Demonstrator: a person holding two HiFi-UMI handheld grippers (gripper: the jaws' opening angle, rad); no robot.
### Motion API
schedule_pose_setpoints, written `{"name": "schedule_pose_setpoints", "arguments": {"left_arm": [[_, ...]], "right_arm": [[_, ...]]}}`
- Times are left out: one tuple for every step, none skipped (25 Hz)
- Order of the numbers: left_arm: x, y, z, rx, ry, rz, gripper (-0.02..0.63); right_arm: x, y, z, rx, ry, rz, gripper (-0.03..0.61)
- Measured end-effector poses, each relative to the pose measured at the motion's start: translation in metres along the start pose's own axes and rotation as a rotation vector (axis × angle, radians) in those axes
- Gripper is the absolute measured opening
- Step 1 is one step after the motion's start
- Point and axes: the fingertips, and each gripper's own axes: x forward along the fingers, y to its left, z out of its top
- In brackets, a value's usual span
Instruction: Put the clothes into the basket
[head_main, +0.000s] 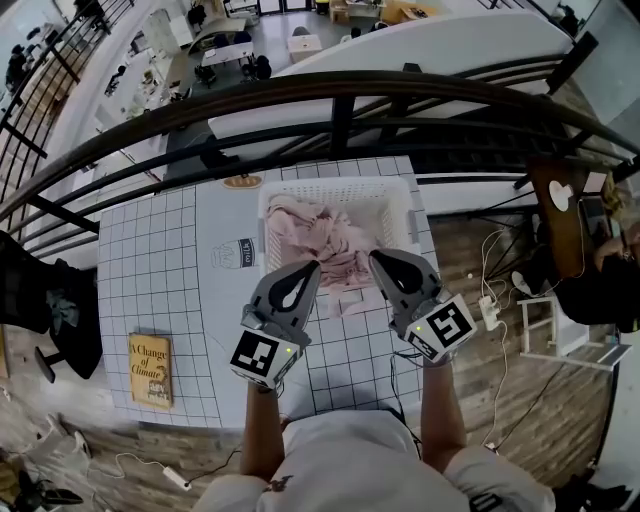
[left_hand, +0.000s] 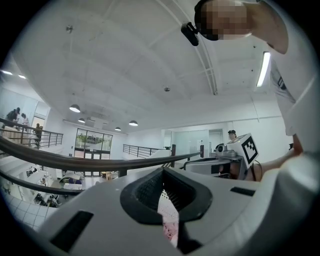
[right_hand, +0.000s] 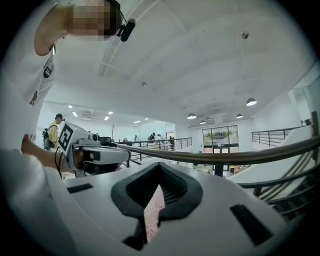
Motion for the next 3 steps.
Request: {"name": "schedule_pose_setpoints", "arguments": {"left_arm": [[0.0000,-0.0003,0.0002,0.000,-0.004,-0.001,0.002],[0.0000,-0.0006,0.0002,-0.001,-0.007,-0.002,0.002],[-0.0001,-0.0009,0.0000,-0.003,-0.009,-0.003,0.002]], "right_arm": [[-0.0002,0.0006,0.0000,0.000,0.000,0.000,0.014],[-0.0004,0.0011,0.0000,0.000,0.000,0.001,0.014],[-0.0005,0.0016,0.0000,-0.001,0.000,0.001,0.014]]}}
